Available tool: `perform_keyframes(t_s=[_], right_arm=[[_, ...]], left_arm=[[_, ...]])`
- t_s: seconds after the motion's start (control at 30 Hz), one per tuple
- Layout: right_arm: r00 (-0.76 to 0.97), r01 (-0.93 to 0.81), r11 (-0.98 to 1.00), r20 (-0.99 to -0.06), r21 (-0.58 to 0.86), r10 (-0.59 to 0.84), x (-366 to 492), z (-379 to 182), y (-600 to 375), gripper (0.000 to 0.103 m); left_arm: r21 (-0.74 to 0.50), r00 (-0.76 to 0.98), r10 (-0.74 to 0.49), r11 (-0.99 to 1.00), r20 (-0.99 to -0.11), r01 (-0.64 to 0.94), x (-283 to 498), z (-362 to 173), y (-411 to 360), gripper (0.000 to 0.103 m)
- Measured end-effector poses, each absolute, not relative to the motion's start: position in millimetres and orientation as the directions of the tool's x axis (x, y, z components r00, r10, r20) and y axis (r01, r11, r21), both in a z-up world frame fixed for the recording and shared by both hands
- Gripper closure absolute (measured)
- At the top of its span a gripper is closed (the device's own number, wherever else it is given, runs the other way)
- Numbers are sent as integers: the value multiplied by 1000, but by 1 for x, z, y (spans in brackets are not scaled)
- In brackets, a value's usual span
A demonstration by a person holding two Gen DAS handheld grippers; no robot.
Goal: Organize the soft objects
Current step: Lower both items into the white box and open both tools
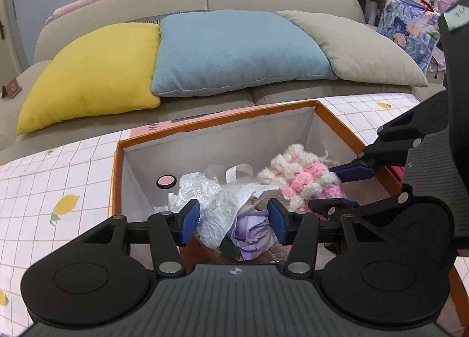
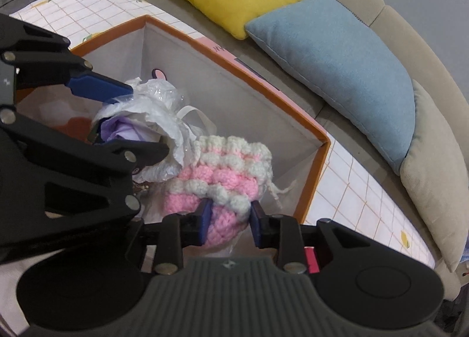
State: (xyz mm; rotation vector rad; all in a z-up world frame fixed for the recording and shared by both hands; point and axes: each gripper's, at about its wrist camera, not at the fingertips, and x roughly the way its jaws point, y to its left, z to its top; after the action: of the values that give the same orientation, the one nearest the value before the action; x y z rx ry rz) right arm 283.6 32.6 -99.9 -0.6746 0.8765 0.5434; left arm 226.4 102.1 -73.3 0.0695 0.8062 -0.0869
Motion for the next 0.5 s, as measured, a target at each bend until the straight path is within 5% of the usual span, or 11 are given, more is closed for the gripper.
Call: perform_keyframes(t_s=[0.23,0.5], right_arm=[[543,-678,656,-828,-332,142,280,-83,31,55],[603,-649,678,-777,-346,181,253,-31,14,42]], left_arm=[[6,700,-33,999,-713,53,222,-54,112,26],[-25,767,-40,999,-641,32,196,-7,110,25]])
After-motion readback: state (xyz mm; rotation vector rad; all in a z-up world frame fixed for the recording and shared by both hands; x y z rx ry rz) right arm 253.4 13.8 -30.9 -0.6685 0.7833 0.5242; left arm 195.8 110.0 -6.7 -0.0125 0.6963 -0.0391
